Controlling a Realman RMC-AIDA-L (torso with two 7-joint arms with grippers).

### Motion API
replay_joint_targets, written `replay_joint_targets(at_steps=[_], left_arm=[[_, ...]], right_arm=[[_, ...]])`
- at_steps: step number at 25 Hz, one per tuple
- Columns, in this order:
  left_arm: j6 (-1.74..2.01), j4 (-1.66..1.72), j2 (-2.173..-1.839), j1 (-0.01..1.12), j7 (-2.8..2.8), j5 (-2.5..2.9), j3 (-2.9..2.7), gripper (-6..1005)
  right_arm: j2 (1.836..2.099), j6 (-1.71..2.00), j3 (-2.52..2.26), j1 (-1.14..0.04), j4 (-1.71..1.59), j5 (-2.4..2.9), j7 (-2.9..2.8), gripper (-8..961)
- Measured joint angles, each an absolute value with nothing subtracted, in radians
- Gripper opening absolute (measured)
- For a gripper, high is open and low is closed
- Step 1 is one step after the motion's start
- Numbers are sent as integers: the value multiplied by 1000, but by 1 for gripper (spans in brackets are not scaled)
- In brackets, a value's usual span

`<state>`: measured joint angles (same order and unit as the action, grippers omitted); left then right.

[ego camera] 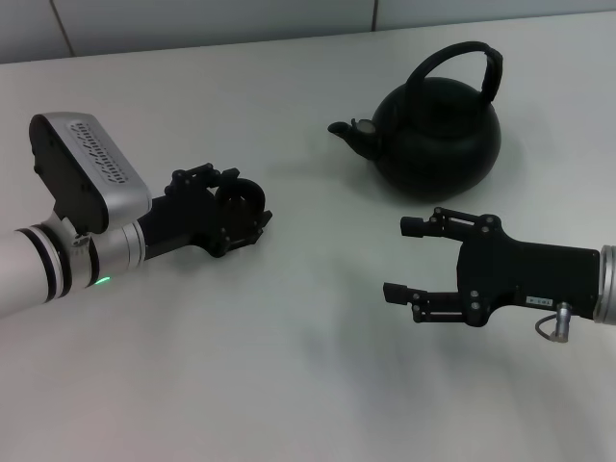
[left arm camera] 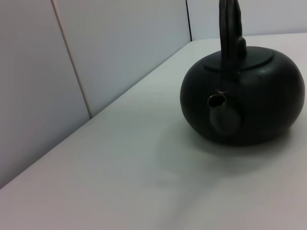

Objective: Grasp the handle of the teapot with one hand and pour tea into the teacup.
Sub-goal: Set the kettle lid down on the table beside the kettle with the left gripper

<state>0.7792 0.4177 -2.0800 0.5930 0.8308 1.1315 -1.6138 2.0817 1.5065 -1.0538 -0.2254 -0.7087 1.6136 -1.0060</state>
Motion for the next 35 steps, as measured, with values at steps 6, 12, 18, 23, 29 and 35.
replay_joint_targets(at_steps=[6, 12, 18, 23, 29, 35], left_arm=[[779, 416, -2080, 593, 836, 1129, -1614, 695], [779, 412, -2080, 593, 838, 1129, -1614, 695], [779, 405, -2080, 594, 836, 1129, -1614, 695], [779, 403, -2080, 593, 836, 1129, -1614, 695], [779, 403, -2080, 592, 837, 1129, -1614, 695], [779, 403, -2080, 590, 836, 1129, -1615, 695]], right_arm=[[2082, 1506, -1054, -226, -709, 1614, -1004, 820], [2082, 1506, -1054, -227, -709, 1614, -1004, 822], [2082, 1505, -1054, -228, -709, 1614, -1004, 821], [2082, 1504, -1054, -230, -709, 1614, -1004, 817], [2082, 1503, -1054, -230, -709, 1615, -1004, 817], [2082, 1503, -1054, -228, -709, 1615, -1001, 818]])
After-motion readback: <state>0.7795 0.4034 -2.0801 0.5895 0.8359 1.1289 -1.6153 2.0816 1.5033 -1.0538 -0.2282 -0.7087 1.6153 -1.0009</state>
